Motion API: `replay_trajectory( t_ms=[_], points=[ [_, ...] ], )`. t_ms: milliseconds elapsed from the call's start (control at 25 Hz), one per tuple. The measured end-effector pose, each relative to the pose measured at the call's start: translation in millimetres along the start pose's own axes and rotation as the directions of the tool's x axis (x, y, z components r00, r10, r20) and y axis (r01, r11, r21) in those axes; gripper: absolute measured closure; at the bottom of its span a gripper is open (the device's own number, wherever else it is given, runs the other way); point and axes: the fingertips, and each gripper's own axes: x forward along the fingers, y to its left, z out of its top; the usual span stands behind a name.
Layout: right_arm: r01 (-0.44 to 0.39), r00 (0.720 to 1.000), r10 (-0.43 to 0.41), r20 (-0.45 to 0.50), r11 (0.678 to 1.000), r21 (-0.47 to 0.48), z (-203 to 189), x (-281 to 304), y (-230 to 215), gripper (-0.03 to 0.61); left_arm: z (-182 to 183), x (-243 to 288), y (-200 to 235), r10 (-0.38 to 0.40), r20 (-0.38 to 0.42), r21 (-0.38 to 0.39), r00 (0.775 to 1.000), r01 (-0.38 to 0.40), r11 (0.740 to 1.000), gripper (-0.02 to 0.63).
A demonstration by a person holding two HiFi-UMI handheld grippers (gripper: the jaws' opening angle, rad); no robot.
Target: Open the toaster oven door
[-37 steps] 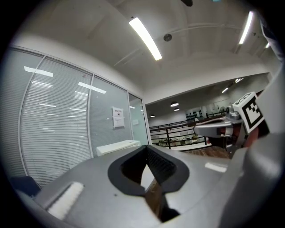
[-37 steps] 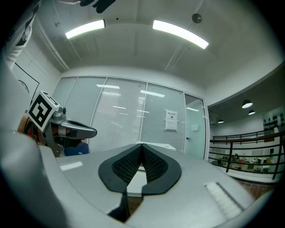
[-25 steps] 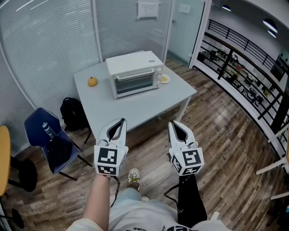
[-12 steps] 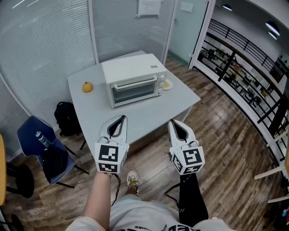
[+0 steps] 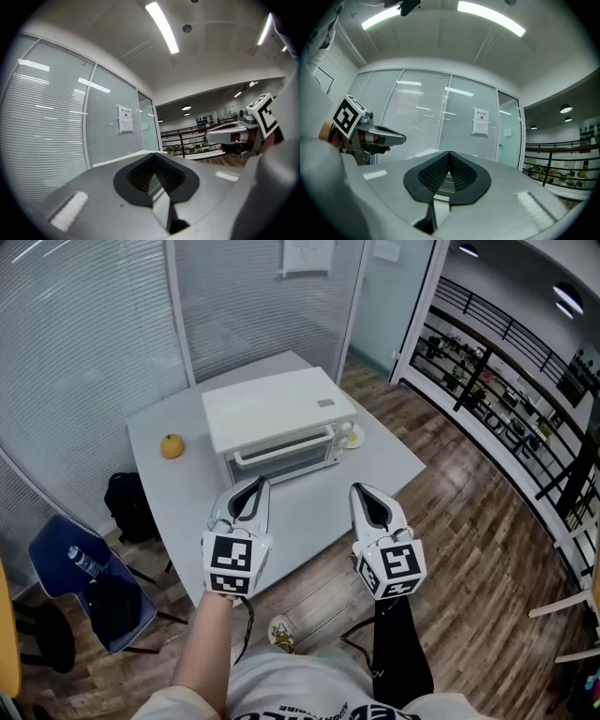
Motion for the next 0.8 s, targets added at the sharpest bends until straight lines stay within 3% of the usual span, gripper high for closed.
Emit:
replay_trajectory(
  t_ms=[520, 800],
  points=[
    [-0.037, 0.998, 0.037, -0.043, 0.999, -0.002, -23.7, 98.5, -10.2, 0.575, -32.3, 75.4, 57.2, 0.012, -0.060, -0.050, 0.998, -0.015, 0.999, 0.555],
    [-0.116, 0.990, 0.116, -0.085, 0.993, 0.003, -46.1, 156.7, -19.9, 0.575, -55.0, 104.9, 74.3, 0.057, -0.127, -0.058, 0.990, -0.064, 0.996, 0.555]
  ],
)
